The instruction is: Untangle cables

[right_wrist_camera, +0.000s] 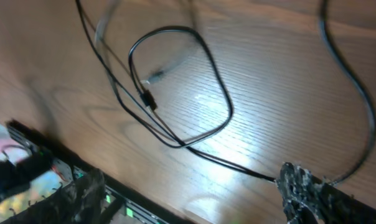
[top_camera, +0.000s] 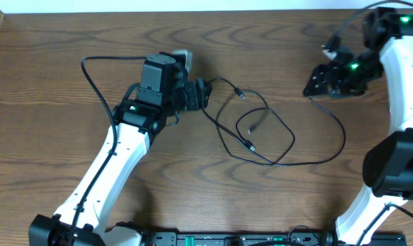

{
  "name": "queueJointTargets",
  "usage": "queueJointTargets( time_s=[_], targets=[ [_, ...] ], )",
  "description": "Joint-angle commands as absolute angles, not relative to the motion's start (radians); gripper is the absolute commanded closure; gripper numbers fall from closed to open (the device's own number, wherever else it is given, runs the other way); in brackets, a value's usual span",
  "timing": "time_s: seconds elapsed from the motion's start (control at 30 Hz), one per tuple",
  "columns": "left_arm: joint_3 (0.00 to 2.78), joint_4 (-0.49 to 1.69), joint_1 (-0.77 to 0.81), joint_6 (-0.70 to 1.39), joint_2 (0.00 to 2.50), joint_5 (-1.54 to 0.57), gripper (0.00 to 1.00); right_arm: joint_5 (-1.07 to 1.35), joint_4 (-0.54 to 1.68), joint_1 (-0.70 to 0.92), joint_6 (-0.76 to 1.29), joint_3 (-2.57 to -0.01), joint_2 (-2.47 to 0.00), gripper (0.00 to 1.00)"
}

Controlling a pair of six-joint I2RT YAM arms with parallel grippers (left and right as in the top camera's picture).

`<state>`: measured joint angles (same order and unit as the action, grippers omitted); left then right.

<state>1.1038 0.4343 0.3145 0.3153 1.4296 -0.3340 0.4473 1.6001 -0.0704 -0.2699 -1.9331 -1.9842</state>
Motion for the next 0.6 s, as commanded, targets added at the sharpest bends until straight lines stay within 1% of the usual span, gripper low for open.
queueJointTargets(
  time_s=[0.0, 0.1, 0.27, 0.37, 0.47, 0.57],
  targets=[
    [1.110, 0.555, 0.310, 0.311, 1.449, -0.320, 0.34, 0.398, 1.607, 0.007, -0.294, -1.922, -1.983, 0.12],
    [1.110, 0.687, 0.310, 0.311, 1.464, -0.308, 0.34, 0.368, 1.606, 0.080, -0.323, -1.909, -1.983, 0.12],
    [1.110, 0.866, 0.309, 0.311, 1.489, -0.128, 0.35, 0.309, 1.552, 0.197, -0.331, -1.827, -1.983, 0.12],
    [1.110, 0.908, 0.310, 0.311, 1.492, -0.048, 0.34, 0.305, 1.485, 0.260, -0.330, -1.747, -1.983, 0.15],
    [1.110, 0.912, 0.303, 0.312, 1.492, -0.036, 0.34, 0.305, 1.400, 0.319, -0.330, -1.661, -1.983, 0.22],
    [1.110, 0.912, 0.285, 0.324, 1.491, -0.035, 0.34, 0.305, 1.308, 0.380, -0.329, -1.576, -1.983, 0.25]
  ],
)
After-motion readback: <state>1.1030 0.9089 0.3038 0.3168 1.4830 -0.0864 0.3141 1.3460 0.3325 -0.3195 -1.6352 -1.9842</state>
